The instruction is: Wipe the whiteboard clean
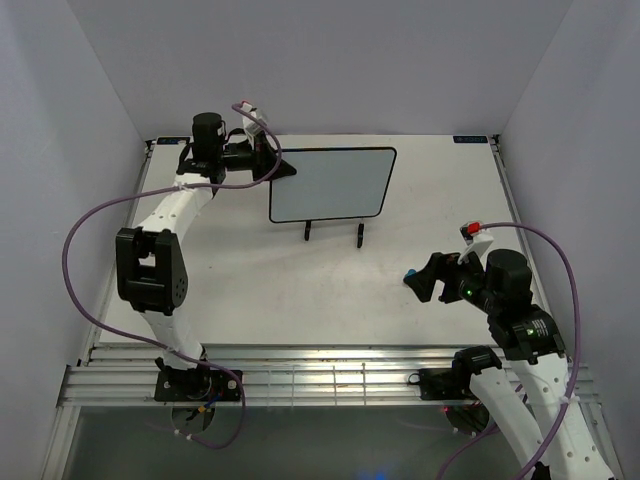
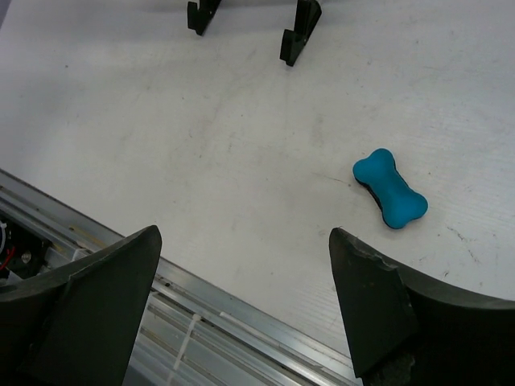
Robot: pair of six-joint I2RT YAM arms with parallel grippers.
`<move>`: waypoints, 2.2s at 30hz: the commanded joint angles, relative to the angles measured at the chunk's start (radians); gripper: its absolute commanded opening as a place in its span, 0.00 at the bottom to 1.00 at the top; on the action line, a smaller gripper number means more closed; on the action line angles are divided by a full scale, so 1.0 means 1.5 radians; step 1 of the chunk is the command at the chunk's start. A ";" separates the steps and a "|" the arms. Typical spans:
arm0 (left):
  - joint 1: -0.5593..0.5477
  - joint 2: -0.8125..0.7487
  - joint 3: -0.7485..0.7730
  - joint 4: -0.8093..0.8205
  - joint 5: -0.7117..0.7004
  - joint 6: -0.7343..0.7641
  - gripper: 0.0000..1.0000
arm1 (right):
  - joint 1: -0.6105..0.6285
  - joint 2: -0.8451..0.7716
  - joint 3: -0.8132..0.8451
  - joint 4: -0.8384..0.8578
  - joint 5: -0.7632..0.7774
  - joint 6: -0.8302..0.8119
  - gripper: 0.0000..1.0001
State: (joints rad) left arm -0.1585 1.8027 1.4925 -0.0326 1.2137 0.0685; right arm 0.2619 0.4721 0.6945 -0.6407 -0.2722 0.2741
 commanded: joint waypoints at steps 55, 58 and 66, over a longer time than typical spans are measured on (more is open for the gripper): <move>0.029 0.354 0.237 0.117 0.283 -0.076 0.00 | -0.002 0.044 0.013 0.027 -0.067 -0.057 0.90; 0.029 0.367 0.246 0.117 0.279 -0.081 0.08 | -0.002 0.045 0.012 0.028 -0.068 -0.056 0.90; 0.029 0.375 0.241 0.117 0.258 -0.080 0.45 | -0.002 0.043 0.009 0.031 -0.071 -0.053 0.90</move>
State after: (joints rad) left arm -0.1204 2.3596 1.8450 0.1184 1.4918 -0.0814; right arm 0.2619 0.5369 0.7116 -0.6449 -0.3561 0.1989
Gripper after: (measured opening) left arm 0.384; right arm 0.900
